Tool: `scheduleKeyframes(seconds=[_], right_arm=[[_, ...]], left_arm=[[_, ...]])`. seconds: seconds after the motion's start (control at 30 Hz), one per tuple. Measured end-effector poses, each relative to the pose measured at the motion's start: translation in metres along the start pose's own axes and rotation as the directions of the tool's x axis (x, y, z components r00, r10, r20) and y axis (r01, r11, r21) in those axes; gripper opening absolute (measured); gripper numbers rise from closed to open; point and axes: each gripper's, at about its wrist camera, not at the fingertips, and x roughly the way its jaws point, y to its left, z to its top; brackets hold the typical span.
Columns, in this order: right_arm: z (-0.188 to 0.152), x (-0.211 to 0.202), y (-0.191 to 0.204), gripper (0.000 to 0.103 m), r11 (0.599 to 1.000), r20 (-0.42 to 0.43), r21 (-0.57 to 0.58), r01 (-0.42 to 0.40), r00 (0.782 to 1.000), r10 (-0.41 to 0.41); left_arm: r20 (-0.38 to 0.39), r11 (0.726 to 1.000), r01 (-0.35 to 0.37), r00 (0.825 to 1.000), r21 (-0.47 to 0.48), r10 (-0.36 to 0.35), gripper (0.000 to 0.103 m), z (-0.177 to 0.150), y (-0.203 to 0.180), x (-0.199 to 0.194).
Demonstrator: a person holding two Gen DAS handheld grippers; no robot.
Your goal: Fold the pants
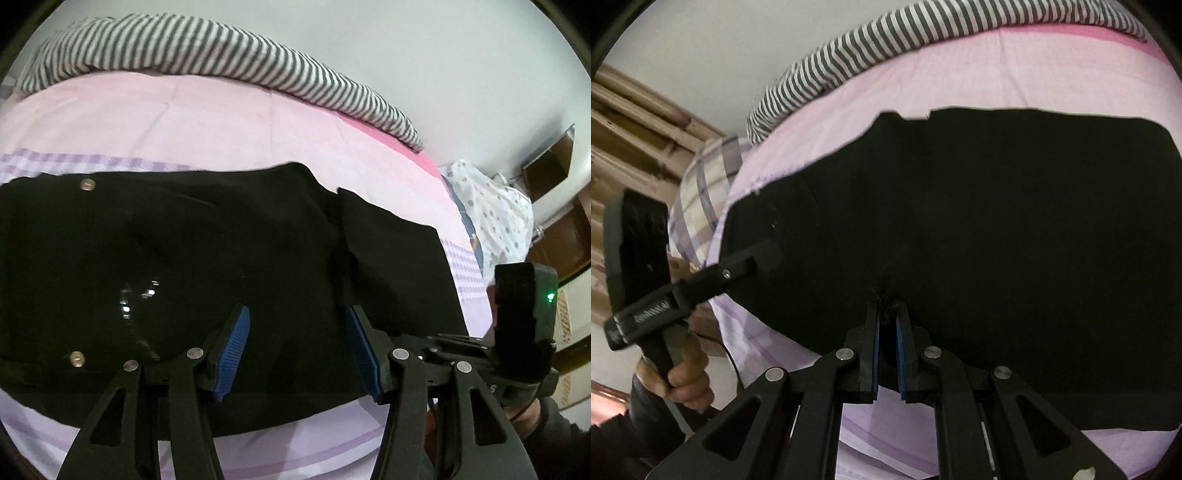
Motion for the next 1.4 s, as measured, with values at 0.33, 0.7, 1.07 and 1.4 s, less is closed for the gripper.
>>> scheduleKeyframes(seconds=[0.33,0.7,1.07,1.4], right_arm=[[-0.008,-0.053,-0.009,0.037,1.0,0.135,0.003,0.002,0.991,-0.002],[-0.007,-0.104,-0.061,0.037,0.985,0.34,0.17,-0.003,0.939,-0.056],[-0.008,-0.124,-0.082,0.04,0.971,0.387,0.238,0.013,0.916,-0.107],[-0.01,-0.133,-0.106,0.04,0.943,0.395,0.331,0.026,0.904,-0.164]], left_arm=[[-0.077,0.994,0.106,0.991,-0.041,-0.109,0.056,0.001,-0.012,0.016],[-0.221,0.978,0.147,0.959,-0.146,-0.177,0.055,-0.009,-0.022,0.045],[-0.242,0.977,0.131,0.955,-0.168,-0.169,0.055,-0.008,-0.024,0.061],[-0.245,0.989,0.099,0.962,-0.107,-0.123,0.027,-0.013,-0.045,0.073]])
